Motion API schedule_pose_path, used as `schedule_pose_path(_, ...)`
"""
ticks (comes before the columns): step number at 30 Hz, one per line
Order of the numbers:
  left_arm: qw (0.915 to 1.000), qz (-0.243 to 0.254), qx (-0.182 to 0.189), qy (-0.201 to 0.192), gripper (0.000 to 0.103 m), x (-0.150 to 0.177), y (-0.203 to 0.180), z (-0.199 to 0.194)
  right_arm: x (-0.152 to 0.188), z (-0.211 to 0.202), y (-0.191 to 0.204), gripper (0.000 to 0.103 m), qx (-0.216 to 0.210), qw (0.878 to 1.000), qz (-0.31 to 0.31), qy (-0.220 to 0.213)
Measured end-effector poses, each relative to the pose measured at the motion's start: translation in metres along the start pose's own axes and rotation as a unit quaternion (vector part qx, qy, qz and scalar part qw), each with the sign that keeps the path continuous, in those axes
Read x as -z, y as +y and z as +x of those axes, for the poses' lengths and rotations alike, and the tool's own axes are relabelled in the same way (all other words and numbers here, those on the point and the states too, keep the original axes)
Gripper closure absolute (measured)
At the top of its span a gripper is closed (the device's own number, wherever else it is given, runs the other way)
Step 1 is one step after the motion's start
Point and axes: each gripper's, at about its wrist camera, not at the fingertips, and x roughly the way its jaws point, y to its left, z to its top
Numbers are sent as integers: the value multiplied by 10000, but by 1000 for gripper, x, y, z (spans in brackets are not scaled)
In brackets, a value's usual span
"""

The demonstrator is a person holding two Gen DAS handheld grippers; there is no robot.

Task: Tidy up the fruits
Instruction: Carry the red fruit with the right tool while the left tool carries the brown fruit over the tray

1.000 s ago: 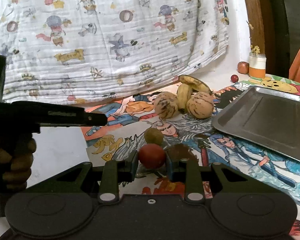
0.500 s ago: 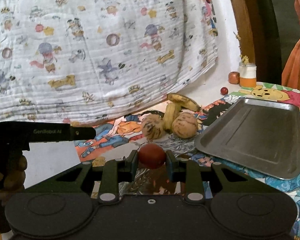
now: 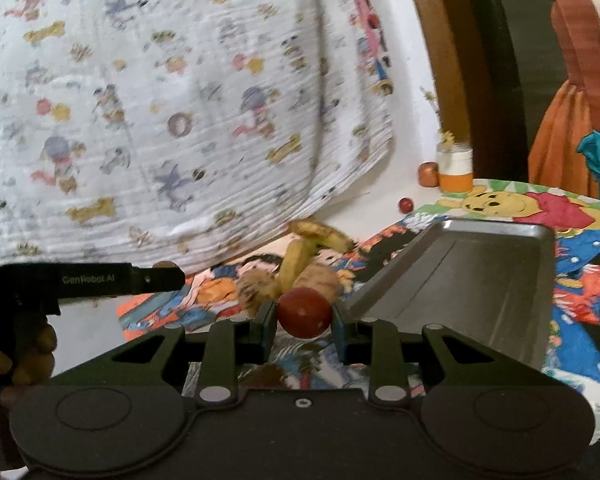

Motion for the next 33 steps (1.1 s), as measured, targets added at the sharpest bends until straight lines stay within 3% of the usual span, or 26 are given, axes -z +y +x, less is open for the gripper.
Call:
schedule_pose_path(16, 9943, 520, 923, 138, 73, -35, -65, 53, -56, -17, -78, 71, 663, 9952, -693, -211)
schedule_pose_path(24, 9866, 832, 1214, 708, 73, -50, -110, 122, -66, 29, -154, 71, 1026, 9925, -656, -86)
schedule_pose_path(33, 9753, 905, 1445, 1407, 73, -56, -142, 235, -68, 107, -212, 71, 1163, 9910, -530, 406)
